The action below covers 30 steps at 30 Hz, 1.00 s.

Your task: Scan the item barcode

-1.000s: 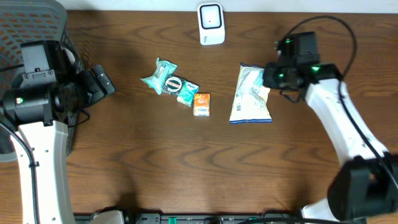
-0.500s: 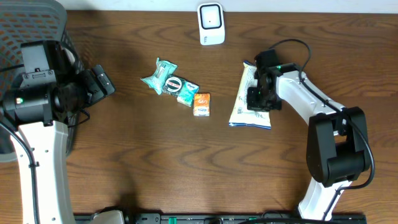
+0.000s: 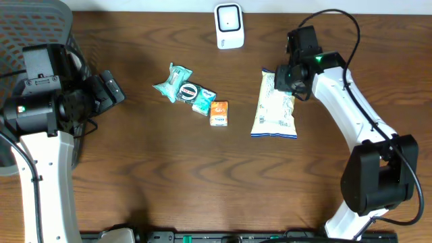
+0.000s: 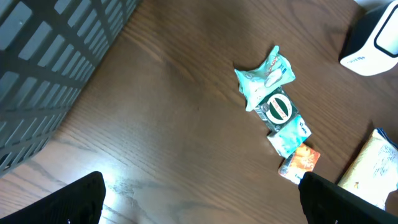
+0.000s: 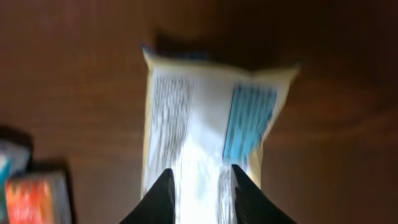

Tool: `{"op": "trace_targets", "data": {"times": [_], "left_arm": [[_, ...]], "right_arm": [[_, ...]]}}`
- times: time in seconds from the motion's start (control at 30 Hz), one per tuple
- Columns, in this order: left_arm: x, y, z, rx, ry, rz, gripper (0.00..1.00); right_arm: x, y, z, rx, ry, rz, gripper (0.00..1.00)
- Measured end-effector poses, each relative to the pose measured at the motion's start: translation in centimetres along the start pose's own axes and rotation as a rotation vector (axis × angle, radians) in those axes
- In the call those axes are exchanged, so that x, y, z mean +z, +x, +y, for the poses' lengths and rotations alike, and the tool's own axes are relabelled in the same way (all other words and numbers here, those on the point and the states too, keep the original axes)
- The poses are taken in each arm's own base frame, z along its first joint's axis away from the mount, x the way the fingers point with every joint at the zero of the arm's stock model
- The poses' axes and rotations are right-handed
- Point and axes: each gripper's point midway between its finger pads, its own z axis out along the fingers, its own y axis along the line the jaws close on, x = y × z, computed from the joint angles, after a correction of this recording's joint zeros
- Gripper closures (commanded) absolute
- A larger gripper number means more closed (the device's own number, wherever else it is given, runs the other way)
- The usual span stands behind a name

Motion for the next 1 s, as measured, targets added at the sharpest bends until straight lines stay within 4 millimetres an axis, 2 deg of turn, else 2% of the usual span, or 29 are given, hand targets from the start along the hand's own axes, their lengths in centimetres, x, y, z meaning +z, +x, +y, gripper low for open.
{"op": "trace_targets", "data": {"times": [0.13,0.37,0.43,0.6,0.7,0.9,1.0], "left_arm": [[0.0,0.0,0.0,0.0,0.0,0.0,0.02],[0.0,0.0,0.0,0.0,0.0,0.0,0.02],[0.0,0.0,0.0,0.0,0.0,0.0,0.02],[0.0,0.0,0.0,0.0,0.0,0.0,0.02],[0.0,0.0,0.0,0.0,0.0,0.001,0.02],[0.0,0.0,0.0,0.0,0.0,0.001,0.02],[0.0,0.0,0.0,0.0,0.0,0.0,0.02]], "right_arm": [[1.8,-0.4,-0.2,0.001,0.012,-0.031,0.75],[8.1,1.9,-1.1,-0.005,0.066,0.053,0.73],[9.1,2.0,-0.9,-0.004,0.053,0.055,0.72],[9.2,1.5,0.2,-0.021,0.001,0.041,0.64],[8.5,1.7,0.7,-0.044,-0.008,0.071,0.63],[4.8,1.1,1.4,-0.068,-0.006,0.156,0.66],[2.9,2.3,0.9,-0.075,0.017,0.233,0.7]]}}
